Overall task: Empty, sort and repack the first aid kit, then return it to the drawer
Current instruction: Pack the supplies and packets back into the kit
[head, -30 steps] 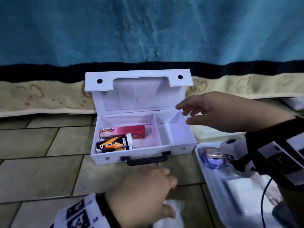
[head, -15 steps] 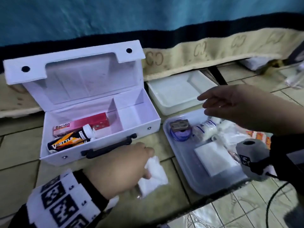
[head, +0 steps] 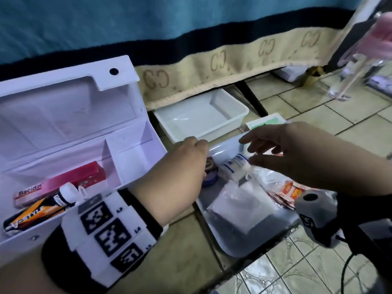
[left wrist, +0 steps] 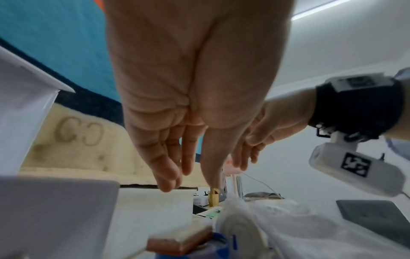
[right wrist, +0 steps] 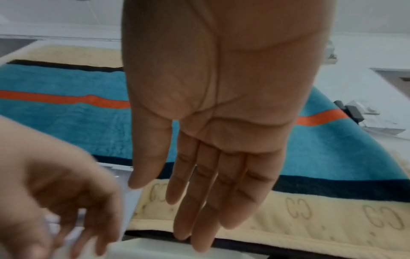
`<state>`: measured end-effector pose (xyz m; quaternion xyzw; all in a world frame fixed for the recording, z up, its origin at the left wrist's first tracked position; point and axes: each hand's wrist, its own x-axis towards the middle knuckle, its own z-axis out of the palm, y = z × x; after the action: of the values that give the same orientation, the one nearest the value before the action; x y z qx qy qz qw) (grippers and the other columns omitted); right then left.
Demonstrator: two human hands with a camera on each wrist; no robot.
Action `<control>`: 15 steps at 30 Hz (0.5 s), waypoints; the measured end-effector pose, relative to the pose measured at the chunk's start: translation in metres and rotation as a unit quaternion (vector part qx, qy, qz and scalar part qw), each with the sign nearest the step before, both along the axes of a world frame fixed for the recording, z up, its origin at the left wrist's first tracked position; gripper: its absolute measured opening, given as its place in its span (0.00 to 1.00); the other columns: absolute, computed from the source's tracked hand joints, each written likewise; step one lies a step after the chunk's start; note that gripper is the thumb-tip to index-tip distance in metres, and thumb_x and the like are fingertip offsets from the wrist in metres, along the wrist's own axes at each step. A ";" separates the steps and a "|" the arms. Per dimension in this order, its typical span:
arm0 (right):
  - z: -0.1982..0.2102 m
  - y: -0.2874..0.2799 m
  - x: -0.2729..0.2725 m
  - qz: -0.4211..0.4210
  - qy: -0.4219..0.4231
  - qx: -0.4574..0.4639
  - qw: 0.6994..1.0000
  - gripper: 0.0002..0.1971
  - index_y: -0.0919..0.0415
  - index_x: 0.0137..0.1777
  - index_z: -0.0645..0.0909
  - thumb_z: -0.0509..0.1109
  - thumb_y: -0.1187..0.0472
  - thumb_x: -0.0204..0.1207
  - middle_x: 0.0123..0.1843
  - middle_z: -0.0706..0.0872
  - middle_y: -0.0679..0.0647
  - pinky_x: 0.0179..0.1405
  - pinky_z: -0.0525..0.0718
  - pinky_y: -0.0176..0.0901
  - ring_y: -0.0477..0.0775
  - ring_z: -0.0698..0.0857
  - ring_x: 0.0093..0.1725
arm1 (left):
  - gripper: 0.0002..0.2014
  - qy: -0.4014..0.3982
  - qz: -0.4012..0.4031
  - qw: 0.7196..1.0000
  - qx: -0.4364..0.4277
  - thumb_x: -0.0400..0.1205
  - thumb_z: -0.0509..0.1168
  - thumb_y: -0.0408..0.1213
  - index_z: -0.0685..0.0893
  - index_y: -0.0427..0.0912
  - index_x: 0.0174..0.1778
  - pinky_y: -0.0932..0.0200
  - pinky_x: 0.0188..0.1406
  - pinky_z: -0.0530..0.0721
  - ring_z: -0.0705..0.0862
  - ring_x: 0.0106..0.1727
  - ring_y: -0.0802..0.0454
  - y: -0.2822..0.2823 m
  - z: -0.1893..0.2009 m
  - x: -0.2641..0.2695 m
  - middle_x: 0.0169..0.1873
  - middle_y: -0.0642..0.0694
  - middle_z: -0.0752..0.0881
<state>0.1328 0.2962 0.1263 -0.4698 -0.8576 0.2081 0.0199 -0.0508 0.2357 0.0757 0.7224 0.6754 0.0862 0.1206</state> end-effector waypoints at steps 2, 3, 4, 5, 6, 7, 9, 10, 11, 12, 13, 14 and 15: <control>-0.006 -0.005 -0.008 0.017 -0.011 -0.018 1.000 0.17 0.40 0.63 0.78 0.70 0.48 0.74 0.51 0.85 0.37 0.57 0.80 0.36 0.36 0.83 0.51 | 0.18 0.056 -0.018 0.998 -0.022 0.79 0.65 0.31 0.70 0.42 0.64 0.61 0.48 0.73 0.75 0.60 0.48 0.009 0.001 0.001 0.59 0.45 0.73; -0.009 -0.006 -0.011 0.021 -0.013 -0.025 0.999 0.18 0.40 0.64 0.78 0.70 0.48 0.74 0.52 0.85 0.38 0.56 0.80 0.36 0.38 0.83 0.52 | 0.18 0.078 -0.027 0.995 -0.049 0.79 0.65 0.32 0.70 0.41 0.63 0.60 0.46 0.72 0.75 0.60 0.47 0.014 0.000 0.003 0.59 0.43 0.73; -0.012 -0.006 -0.013 0.023 -0.013 -0.028 0.999 0.18 0.40 0.64 0.77 0.70 0.48 0.74 0.53 0.85 0.39 0.56 0.81 0.37 0.39 0.83 0.54 | 0.17 0.093 -0.032 0.992 -0.077 0.79 0.65 0.33 0.71 0.40 0.62 0.60 0.44 0.70 0.76 0.57 0.46 0.020 -0.001 0.005 0.59 0.42 0.73; -0.014 -0.005 -0.015 0.022 -0.013 -0.029 0.999 0.18 0.40 0.64 0.77 0.70 0.48 0.75 0.53 0.85 0.39 0.56 0.81 0.38 0.41 0.83 0.55 | 0.16 0.102 -0.034 0.989 -0.101 0.79 0.66 0.35 0.71 0.39 0.61 0.59 0.41 0.69 0.75 0.51 0.47 0.024 -0.003 0.006 0.58 0.42 0.74; -0.016 -0.004 -0.015 0.020 -0.013 -0.028 0.999 0.18 0.40 0.65 0.77 0.70 0.48 0.75 0.54 0.85 0.39 0.57 0.81 0.38 0.41 0.83 0.55 | 0.16 0.106 -0.034 0.987 -0.118 0.78 0.67 0.36 0.73 0.39 0.59 0.59 0.39 0.69 0.73 0.46 0.48 0.028 -0.005 0.006 0.57 0.42 0.75; -0.017 -0.003 -0.016 0.017 -0.012 -0.025 0.999 0.18 0.41 0.65 0.77 0.70 0.48 0.75 0.54 0.85 0.40 0.57 0.81 0.38 0.41 0.83 0.55 | 0.14 0.108 -0.036 0.985 -0.126 0.78 0.67 0.37 0.74 0.40 0.57 0.59 0.37 0.69 0.71 0.43 0.49 0.032 -0.007 0.007 0.54 0.42 0.75; -0.018 0.000 -0.015 0.010 -0.006 -0.025 1.000 0.18 0.41 0.65 0.77 0.70 0.49 0.75 0.54 0.85 0.40 0.57 0.81 0.39 0.42 0.84 0.55 | 0.13 0.107 -0.037 0.985 -0.129 0.77 0.68 0.37 0.76 0.40 0.55 0.59 0.33 0.69 0.72 0.40 0.49 0.035 -0.010 0.009 0.49 0.43 0.75; -0.019 0.002 -0.015 0.007 -0.002 -0.025 1.000 0.18 0.42 0.64 0.78 0.70 0.49 0.75 0.53 0.85 0.40 0.57 0.82 0.40 0.42 0.84 0.54 | 0.13 0.109 -0.035 0.985 -0.127 0.77 0.69 0.37 0.76 0.40 0.55 0.59 0.31 0.69 0.72 0.40 0.49 0.035 -0.011 0.011 0.47 0.44 0.74; -0.018 0.002 -0.014 0.003 0.001 -0.026 1.000 0.17 0.42 0.64 0.78 0.70 0.49 0.75 0.53 0.85 0.40 0.57 0.82 0.42 0.42 0.84 0.54 | 0.13 0.113 -0.033 0.985 -0.126 0.77 0.69 0.38 0.76 0.40 0.54 0.60 0.30 0.68 0.72 0.39 0.49 0.036 -0.012 0.012 0.45 0.45 0.72; -0.017 0.004 -0.014 -0.001 0.004 -0.028 1.000 0.17 0.42 0.64 0.78 0.70 0.49 0.75 0.53 0.85 0.40 0.57 0.82 0.42 0.43 0.84 0.54 | 0.12 0.116 -0.031 0.985 -0.124 0.77 0.69 0.39 0.77 0.40 0.52 0.59 0.29 0.68 0.73 0.39 0.49 0.035 -0.012 0.013 0.44 0.45 0.72; -0.017 0.005 -0.015 -0.003 0.006 -0.026 1.000 0.17 0.42 0.64 0.78 0.70 0.49 0.75 0.53 0.85 0.40 0.58 0.82 0.42 0.42 0.84 0.54 | 0.11 0.113 -0.026 0.986 -0.123 0.77 0.68 0.40 0.77 0.40 0.50 0.59 0.29 0.68 0.74 0.38 0.48 0.035 -0.011 0.013 0.43 0.45 0.73; -0.016 0.005 -0.015 -0.003 0.005 -0.023 1.000 0.16 0.43 0.64 0.78 0.69 0.50 0.76 0.53 0.85 0.40 0.58 0.82 0.41 0.42 0.84 0.54 | 0.10 0.107 -0.022 0.986 -0.123 0.77 0.68 0.41 0.77 0.41 0.47 0.58 0.28 0.68 0.74 0.38 0.47 0.035 -0.010 0.013 0.42 0.45 0.74; -0.016 0.006 -0.016 -0.002 0.007 -0.019 1.000 0.16 0.44 0.64 0.79 0.68 0.51 0.77 0.53 0.86 0.40 0.58 0.81 0.40 0.42 0.84 0.54 | 0.10 0.101 -0.020 0.988 -0.118 0.77 0.68 0.42 0.76 0.41 0.45 0.58 0.26 0.67 0.74 0.37 0.47 0.034 -0.008 0.012 0.42 0.44 0.74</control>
<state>0.1168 0.3023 0.1103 -0.4706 -0.8524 0.2272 0.0175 -0.0384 0.2701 0.0680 0.7215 0.6751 -0.0701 0.1373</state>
